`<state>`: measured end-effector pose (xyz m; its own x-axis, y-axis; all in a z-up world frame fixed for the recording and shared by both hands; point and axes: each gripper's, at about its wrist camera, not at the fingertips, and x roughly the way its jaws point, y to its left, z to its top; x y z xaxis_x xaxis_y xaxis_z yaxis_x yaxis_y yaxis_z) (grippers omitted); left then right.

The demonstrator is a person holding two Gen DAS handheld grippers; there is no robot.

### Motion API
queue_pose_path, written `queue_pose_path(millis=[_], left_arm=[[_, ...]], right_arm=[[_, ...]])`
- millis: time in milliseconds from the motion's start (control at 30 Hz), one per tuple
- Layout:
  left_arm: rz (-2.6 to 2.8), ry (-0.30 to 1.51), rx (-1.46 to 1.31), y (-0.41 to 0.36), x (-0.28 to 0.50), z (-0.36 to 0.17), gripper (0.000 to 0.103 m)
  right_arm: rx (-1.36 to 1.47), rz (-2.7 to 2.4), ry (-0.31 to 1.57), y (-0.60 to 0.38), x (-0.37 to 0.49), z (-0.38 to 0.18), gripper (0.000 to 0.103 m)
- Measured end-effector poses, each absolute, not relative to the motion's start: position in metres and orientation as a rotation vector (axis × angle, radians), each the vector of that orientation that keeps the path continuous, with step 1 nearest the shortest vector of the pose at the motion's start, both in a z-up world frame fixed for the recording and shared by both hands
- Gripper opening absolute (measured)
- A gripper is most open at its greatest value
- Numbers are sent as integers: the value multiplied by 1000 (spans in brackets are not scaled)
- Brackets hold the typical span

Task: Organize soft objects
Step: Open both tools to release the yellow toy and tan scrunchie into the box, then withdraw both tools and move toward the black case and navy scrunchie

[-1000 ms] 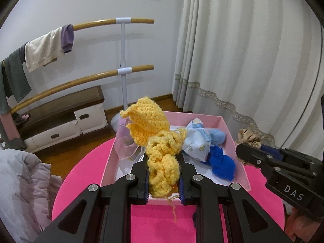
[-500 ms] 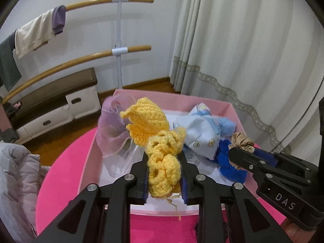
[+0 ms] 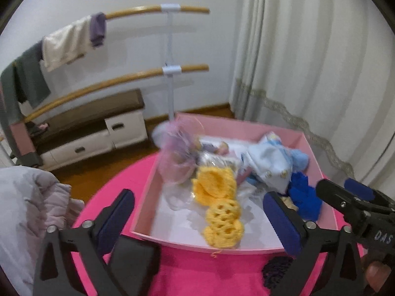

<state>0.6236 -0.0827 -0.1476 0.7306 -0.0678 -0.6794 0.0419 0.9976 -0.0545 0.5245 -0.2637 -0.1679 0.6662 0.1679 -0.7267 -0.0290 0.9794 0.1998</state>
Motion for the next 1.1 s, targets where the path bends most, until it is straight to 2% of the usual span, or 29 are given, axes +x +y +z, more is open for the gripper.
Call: queue_pose_path(millis=[500, 1100], left_arm=[[-40, 616, -25, -66, 499, -116, 103], [-22, 539, -43, -53, 356, -89, 103]], right_arm=[[166, 123, 682, -254, 448, -111, 103], [121, 107, 547, -242, 326, -81, 103]])
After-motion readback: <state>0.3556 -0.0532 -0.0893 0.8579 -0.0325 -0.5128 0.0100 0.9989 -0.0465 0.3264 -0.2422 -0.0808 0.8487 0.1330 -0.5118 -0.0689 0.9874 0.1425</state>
